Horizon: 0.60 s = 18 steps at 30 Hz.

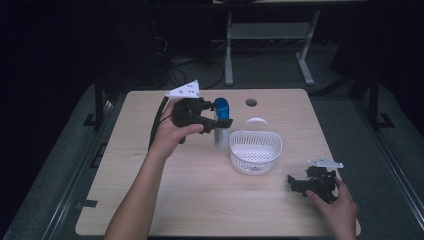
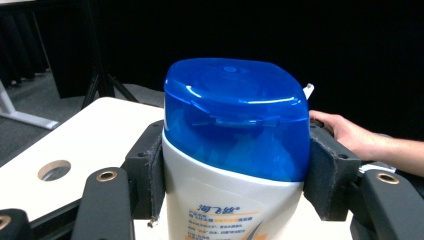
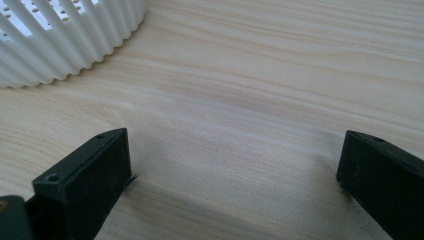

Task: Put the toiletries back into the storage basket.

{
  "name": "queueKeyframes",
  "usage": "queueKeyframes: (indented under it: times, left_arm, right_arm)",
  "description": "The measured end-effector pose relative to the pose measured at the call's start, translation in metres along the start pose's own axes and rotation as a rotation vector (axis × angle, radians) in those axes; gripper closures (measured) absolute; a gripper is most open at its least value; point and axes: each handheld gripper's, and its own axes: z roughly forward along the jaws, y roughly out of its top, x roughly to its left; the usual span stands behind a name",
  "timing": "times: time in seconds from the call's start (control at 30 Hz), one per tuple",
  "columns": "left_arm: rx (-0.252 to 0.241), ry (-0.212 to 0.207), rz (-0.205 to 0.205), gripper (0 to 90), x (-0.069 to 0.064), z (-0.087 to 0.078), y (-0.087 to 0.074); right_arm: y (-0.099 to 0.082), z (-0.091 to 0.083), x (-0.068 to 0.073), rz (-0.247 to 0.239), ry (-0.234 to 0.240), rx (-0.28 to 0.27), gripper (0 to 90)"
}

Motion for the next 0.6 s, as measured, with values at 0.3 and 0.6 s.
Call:
queueKeyframes:
  times: [0.3, 0.6]
  left_arm:
    - [-0.009, -0.015, 0.01, 36.7, -0.001, 0.023, 0.006]
    - [-0.002, -0.028, 0.012, 36.7, -0.002, 0.044, 0.004]
  right_arm:
    - [0.0, 0.0, 0.0, 0.0, 0.0, 0.001, 0.4]
    - [0.0, 0.0, 0.0, -0.002, 0.001, 0.002, 0.5]
